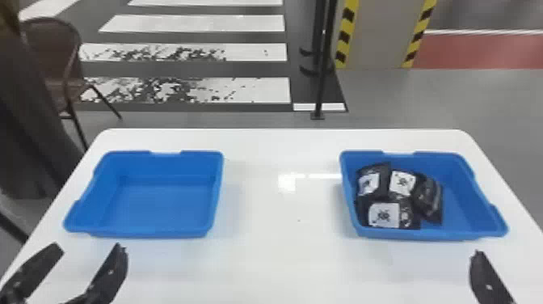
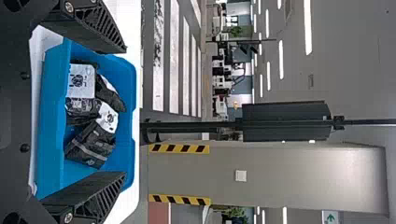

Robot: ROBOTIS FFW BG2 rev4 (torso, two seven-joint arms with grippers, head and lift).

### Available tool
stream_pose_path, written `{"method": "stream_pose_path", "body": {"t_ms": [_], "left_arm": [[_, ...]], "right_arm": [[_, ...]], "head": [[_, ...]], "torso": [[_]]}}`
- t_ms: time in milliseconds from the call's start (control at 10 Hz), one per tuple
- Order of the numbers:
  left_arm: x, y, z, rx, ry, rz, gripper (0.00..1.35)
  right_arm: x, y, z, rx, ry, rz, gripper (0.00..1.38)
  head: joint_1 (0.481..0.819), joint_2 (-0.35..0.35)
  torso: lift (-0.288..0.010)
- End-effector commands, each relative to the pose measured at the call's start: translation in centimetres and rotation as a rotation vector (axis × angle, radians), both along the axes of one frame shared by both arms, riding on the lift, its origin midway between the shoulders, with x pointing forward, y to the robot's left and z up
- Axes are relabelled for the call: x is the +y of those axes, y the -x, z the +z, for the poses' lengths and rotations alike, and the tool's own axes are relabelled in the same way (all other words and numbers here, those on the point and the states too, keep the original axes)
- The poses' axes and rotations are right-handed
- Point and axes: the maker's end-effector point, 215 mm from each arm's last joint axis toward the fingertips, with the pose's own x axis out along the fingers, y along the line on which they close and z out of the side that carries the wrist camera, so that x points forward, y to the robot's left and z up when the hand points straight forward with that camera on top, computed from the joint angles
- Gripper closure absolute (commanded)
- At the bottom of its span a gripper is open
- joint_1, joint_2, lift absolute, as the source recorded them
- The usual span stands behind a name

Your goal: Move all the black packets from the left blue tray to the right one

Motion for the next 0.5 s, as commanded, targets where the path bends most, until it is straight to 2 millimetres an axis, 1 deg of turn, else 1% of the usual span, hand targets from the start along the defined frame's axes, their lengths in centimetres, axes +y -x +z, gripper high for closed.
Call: {"method": "stream_pose_path", "body": {"t_ms": [0, 400], "left_arm": [[0.00, 0.01, -0.10, 0.003, 0.003, 0.002, 0.10], [-0.01, 0.10, -0.24, 0.007, 0.005, 0.002, 0.10]], "right_arm": [[0.00, 0.01, 0.00, 0.000, 0.000, 0.000, 0.09], [-0.01, 0.01, 0.01, 0.000, -0.002, 0.000, 0.09]], "head": [[0.695, 0.016], [0.695, 0.015]], "torso": [[-0.140], [-0.140]]}}
